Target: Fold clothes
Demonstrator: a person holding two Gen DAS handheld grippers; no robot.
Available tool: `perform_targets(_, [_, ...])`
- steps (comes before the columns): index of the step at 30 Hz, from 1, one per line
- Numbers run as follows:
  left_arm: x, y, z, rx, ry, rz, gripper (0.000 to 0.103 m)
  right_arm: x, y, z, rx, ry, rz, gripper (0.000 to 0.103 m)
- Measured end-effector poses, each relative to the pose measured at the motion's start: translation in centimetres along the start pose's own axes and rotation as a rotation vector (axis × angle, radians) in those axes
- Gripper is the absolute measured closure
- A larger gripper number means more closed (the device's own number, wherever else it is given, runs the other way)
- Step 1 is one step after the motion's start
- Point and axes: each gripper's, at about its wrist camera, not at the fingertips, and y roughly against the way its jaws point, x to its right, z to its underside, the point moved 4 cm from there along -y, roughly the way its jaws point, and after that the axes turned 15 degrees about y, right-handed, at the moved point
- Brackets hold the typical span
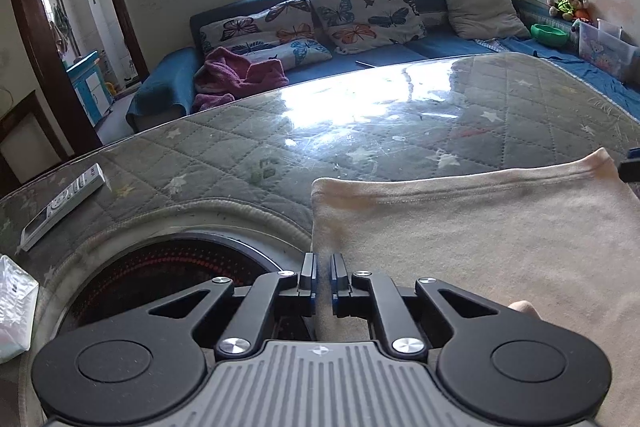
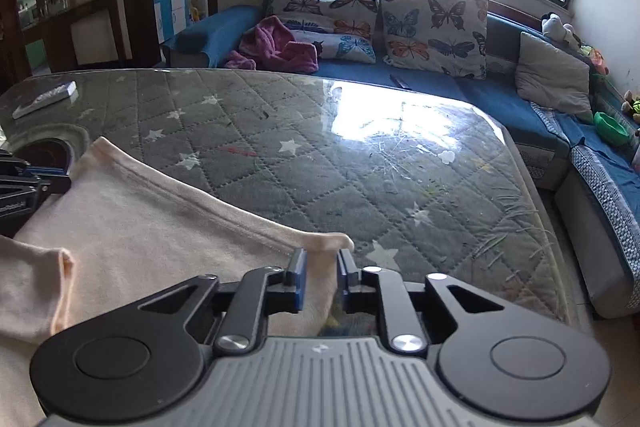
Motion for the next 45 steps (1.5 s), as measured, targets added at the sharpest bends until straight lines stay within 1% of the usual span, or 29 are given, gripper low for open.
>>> perform_targets(1, [0.0,0.2,0.1,0.001,0.003,0.001,0.094,-0.1,0.4,0.0,0.003,0.003,0.000,0.070])
perform_targets(3, [0.2,0.9,0.3,0.007,0.004,0.007,0.090,-0.5,1.4,0.4,0.006,0.015,-0.003,0.065])
perform_targets(4, [0.3,1.3,0.4,0.012,0.003,0.011,0.088,-0.7,1.9,0.6,0.007,0.022,-0.006,0.058])
perform_targets(5, [0.4,1.7,0.5,0.016,0.002,0.015,0.086,-1.0,2.5,0.8,0.009,0.029,-0.008,0.054])
perform_targets(6, [0.5,2.0,0.6,0.020,0.000,0.019,0.083,-1.2,2.9,1.2,0.010,0.030,-0.009,0.046])
perform_targets(7, [0.6,2.4,0.7,0.024,-0.002,0.023,0.079,-1.4,3.4,1.6,0.011,0.023,-0.007,0.044])
perform_targets(8, [0.7,2.8,0.8,0.028,-0.003,0.023,0.069,-1.5,3.8,2.1,0.011,0.016,-0.006,0.043])
perform_targets(9, [0.8,3.2,0.9,0.035,-0.004,0.022,0.064,-1.7,4.2,2.5,0.012,0.009,-0.004,0.038])
perform_targets(10, [0.9,3.5,1.0,0.042,-0.010,0.022,0.064,-1.9,4.6,3.0,0.013,0.003,-0.003,0.032])
perform_targets(14, [1.3,4.8,1.5,0.049,-0.012,0.026,0.055,-2.5,6.3,4.8,0.016,-0.025,0.003,0.025])
perform_targets(15, [1.4,5.2,1.7,0.053,-0.015,0.029,0.054,-2.6,6.7,5.3,0.017,-0.032,0.005,0.021])
perform_targets(16, [1.5,5.5,1.9,0.057,-0.017,0.033,0.054,-2.8,7.1,5.8,0.018,-0.039,0.006,0.019])
perform_targets(18, [1.7,6.1,2.3,0.059,-0.021,0.039,0.049,-3.1,7.9,6.7,0.020,-0.053,0.009,0.018])
perform_targets(19, [1.8,6.3,2.5,0.058,-0.023,0.042,0.049,-3.3,8.3,7.1,0.021,-0.059,0.010,0.014])
perform_targets(23, [2.1,7.3,3.1,0.065,-0.034,0.048,0.047,-3.3,9.5,8.6,0.022,-0.090,0.027,0.009])
perform_targets(25, [2.2,7.7,3.3,0.069,-0.036,0.048,0.046,-3.1,10.1,9.3,0.024,-0.115,0.041,0.004])
perform_targets(29, [2.6,8.3,3.8,0.074,-0.045,0.047,0.044,-2.9,11.2,10.5,0.030,-0.153,0.066,0.000])
perform_targets(38, [3.2,9.7,4.6,0.090,-0.056,0.050,0.035,-2.3,13.3,12.2,0.057,-0.201,0.115,0.000])
perform_targets(42, [3.4,10.4,5.0,0.097,-0.064,0.065,0.035,-2.0,13.9,12.9,0.066,-0.227,0.136,0.000])
perform_targets(45, [3.5,11.1,5.6,0.098,-0.073,0.091,0.035,-1.8,14.4,13.6,0.070,-0.248,0.152,0.000])
